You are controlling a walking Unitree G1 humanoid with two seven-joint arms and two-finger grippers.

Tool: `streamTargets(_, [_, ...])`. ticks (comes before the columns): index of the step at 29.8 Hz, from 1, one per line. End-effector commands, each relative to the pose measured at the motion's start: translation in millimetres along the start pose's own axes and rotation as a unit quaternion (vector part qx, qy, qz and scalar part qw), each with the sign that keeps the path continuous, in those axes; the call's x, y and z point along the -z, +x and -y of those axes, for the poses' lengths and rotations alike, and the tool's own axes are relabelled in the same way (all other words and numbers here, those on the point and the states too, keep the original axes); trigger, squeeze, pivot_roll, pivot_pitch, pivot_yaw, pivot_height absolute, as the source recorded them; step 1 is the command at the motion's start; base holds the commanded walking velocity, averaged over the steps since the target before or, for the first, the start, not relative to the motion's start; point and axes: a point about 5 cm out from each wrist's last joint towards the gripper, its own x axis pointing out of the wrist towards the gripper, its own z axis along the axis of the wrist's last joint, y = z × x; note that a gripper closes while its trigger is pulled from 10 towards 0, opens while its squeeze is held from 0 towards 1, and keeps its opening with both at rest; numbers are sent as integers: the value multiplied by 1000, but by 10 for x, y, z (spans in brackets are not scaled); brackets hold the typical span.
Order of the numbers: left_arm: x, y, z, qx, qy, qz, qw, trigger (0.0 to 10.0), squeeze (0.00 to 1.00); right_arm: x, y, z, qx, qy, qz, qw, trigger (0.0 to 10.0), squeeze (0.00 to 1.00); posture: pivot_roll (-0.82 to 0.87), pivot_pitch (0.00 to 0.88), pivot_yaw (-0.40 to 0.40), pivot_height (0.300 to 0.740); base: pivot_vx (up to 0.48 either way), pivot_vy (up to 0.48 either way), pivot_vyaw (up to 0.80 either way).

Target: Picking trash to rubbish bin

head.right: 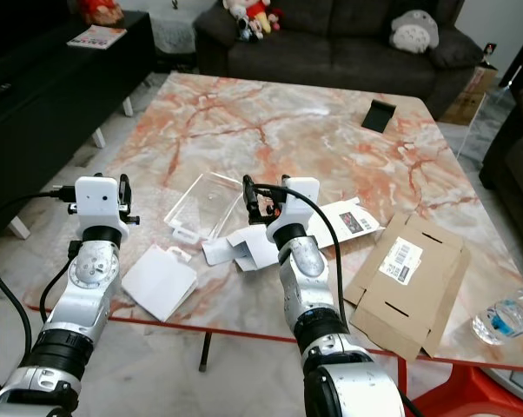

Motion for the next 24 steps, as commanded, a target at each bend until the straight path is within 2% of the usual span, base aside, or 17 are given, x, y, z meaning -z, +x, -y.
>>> streamTargets(1, [47, 0, 4, 4, 15, -13, 1000, 10000, 0, -29, 13, -10, -18, 0, -1, 1000, 10000, 0, 105, 94, -75, 740, 0, 0, 0])
streamTargets(3, [49, 4, 8, 7, 17, -15, 1000, 10000, 0, -20, 11, -29, -37, 4, -7, 999, 10000, 0, 105, 94, -75, 740, 0, 0, 0])
streamTargets(4, [49, 12, 5, 9, 23, -17, 1000, 10000, 0, 2, 2, -75, -70, 15, -16, 997, 10000, 0, 97, 102, -73, 740, 0, 0, 0])
streamTargets(8, [53, 34, -21, 7, 25, -20, 999, 10000, 0, 47, -40, -178, -134, 25, -30, 990, 10000, 0, 95, 105, -72, 740, 0, 0, 0])
streamTargets(11, [51, 39, -21, 8, 25, -20, 999, 10000, 0, 49, -47, -194, -147, 29, -33, 988, 10000, 0, 95, 105, -72, 740, 0, 0, 0])
streamTargets(14, [51, 36, -11, 10, 26, -21, 999, 10000, 0, 43, -59, -203, -165, 3, -36, 986, 10000, 0, 90, 104, -73, 740, 0, 0, 0])
streamTargets(16, [59, 35, 0, 14, 27, -24, 999, 10000, 0, 50, -67, -207, -177, 4, -44, 983, 10000, 0, 91, 104, -75, 740, 0, 0, 0])
streamTargets(18, [80, 33, -1, 18, 29, -29, 999, 10000, 0, 92, -112, -239, -228, -8, -75, 971, 10000, 0, 91, 105, -75, 740, 0, 0, 0])
streamTargets(20, [83, 32, -13, 16, 28, -30, 999, 10000, 0, 134, -176, -221, -265, -43, -103, 958, 10000, 0, 95, 109, -85, 740, 0, 0, 0])
streamTargets(24, [92, 18, -29, 14, 30, -31, 999, 10000, 0, 87, -190, -140, -262, -35, -101, 959, 10000, 0, 94, 106, -89, 740, 0, 0, 0])
